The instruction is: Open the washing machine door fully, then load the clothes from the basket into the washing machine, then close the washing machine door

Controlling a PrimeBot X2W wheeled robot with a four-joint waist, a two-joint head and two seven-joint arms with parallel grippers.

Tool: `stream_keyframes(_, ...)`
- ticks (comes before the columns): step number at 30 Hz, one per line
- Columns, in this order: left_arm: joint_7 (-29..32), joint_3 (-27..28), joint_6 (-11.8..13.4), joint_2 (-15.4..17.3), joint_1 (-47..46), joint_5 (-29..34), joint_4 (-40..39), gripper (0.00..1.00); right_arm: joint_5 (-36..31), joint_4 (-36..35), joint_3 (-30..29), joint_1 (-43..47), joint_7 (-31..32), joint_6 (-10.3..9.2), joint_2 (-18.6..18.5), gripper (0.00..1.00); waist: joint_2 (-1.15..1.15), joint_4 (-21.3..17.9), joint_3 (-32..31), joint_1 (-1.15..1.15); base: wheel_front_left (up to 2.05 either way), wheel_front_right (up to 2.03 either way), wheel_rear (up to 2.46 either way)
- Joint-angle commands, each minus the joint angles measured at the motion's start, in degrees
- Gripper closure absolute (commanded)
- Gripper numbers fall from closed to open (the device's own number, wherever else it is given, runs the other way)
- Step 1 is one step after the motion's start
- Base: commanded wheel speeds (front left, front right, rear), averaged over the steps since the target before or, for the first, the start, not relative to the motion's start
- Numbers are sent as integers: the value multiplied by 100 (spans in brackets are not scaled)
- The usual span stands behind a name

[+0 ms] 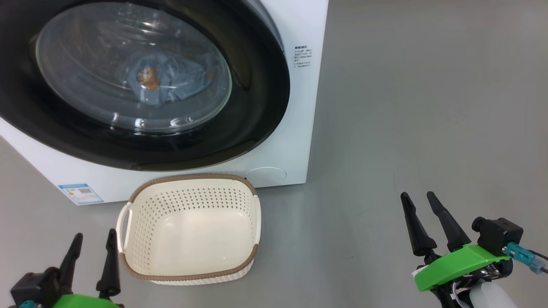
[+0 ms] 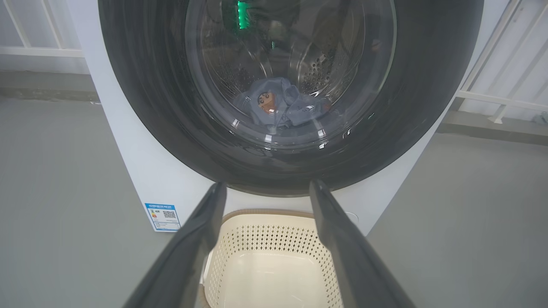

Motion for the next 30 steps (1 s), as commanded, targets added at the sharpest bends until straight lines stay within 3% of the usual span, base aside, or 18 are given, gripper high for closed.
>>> stream_keyframes(1,-36,227,-9,138,-56,44,-101,0,-59,-168,97,28,-27,-8,-35,0,0,-17,-5,0,0,0,0)
stream_keyframes(22,-36,432,-9,6,35,237,7,0,-89,-210,58,197,-27,-8,-28,0,0,-63,-106,0,0,0,0)
stream_keyframes(23,0,211,0,-115,114,166,110,100,-14,-64,-35,202,0,0,9,100,0,-63,-106,0,0,0,0)
stream_keyframes(30,53,157,1,-332,168,-12,356,100,135,202,-17,346,48,0,106,100,0,-61,-115,2,0,0,0)
